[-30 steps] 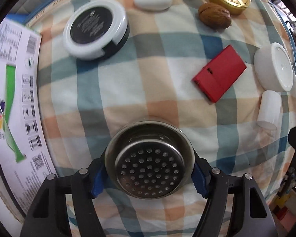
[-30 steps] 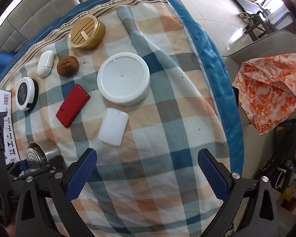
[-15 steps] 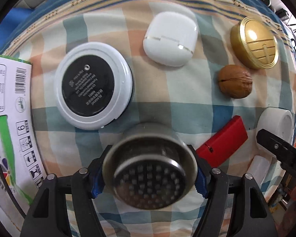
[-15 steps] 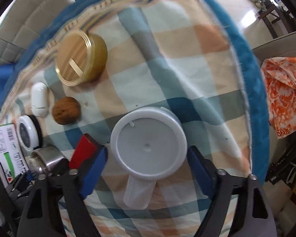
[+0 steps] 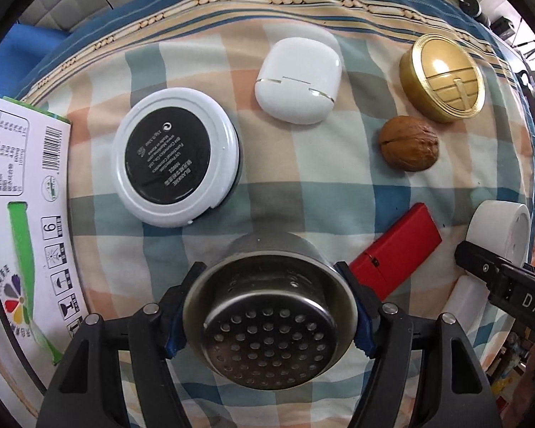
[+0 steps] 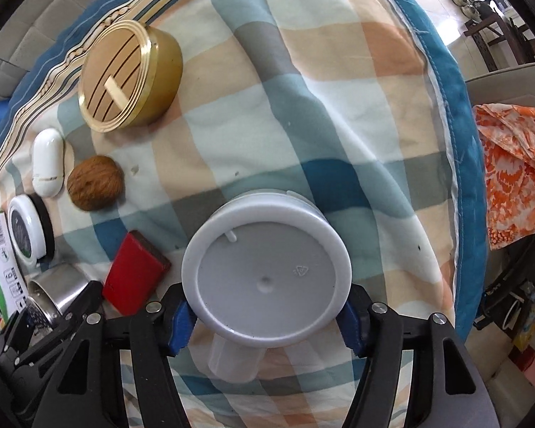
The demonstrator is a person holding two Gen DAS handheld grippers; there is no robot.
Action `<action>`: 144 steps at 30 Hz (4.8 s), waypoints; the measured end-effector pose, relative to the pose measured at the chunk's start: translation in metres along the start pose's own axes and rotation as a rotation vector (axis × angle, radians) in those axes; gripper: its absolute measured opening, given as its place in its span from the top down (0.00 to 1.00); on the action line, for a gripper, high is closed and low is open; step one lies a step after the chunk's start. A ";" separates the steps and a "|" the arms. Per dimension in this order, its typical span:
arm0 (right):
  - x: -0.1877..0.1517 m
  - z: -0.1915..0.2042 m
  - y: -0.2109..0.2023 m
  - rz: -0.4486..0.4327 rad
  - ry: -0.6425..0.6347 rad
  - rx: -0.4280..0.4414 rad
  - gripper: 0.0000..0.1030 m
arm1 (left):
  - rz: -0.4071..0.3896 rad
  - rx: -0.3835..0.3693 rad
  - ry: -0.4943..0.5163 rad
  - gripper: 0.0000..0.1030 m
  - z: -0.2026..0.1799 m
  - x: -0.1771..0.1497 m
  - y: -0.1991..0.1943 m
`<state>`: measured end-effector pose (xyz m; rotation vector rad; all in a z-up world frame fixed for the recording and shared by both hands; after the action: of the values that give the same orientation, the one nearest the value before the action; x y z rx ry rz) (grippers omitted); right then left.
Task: Organize rigid objects
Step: 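Carry the silver tin and white jar into the box and release both, then lift both tools out of the box back toward the table items, then grasp the black-and-white compact with the left tool while the right tool grasps the gold tin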
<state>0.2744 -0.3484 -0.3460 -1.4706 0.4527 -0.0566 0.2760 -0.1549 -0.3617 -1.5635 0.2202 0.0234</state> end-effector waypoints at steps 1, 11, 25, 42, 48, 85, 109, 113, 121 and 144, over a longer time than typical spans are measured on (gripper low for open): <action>-0.004 0.000 -0.003 -0.009 -0.007 0.004 0.34 | -0.006 0.000 0.003 0.33 -0.005 -0.003 -0.002; -0.057 0.012 -0.046 -0.100 -0.073 0.046 0.35 | -0.101 -0.052 0.010 0.33 0.014 -0.072 -0.090; -0.152 0.106 -0.120 -0.222 -0.222 0.098 0.34 | -0.268 -0.106 -0.022 0.33 0.116 -0.106 -0.201; -0.167 0.333 -0.092 -0.232 -0.330 0.100 0.34 | -0.212 -0.139 -0.089 0.38 0.291 -0.045 -0.138; -0.152 0.380 -0.058 -0.245 -0.354 0.006 0.34 | -0.121 -0.166 -0.082 0.83 0.321 -0.013 -0.085; -0.132 0.440 -0.022 -0.157 -0.394 -0.017 0.74 | -0.167 -0.148 -0.173 0.81 0.381 -0.043 -0.092; -0.236 0.407 -0.097 -0.299 -0.462 0.005 0.00 | -0.378 -0.030 -0.200 0.17 0.376 -0.139 -0.200; -0.252 0.394 -0.112 -0.315 -0.461 0.044 0.00 | -0.400 -0.032 -0.191 0.17 0.366 -0.152 -0.216; -0.254 0.324 -0.148 -0.333 -0.392 0.121 0.00 | -0.432 -0.068 -0.106 0.17 0.294 -0.158 -0.255; 0.040 0.062 -0.083 -0.197 -0.054 0.087 0.01 | -0.042 -0.011 -0.091 0.17 0.072 0.065 -0.072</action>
<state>0.3511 -0.3115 -0.2748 -1.4240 0.2570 -0.1907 0.3599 -0.0928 -0.3007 -1.5741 0.1153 0.0626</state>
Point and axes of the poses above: each gripper's, at about its wrist camera, not at the fingertips, and y roughly the way its jaws point, z to its left, x to its top, the point moved 2 cm from there along y, roughly the way its jaws point, and after that the axes turned 7 degrees about z, right-handed, at the moved point
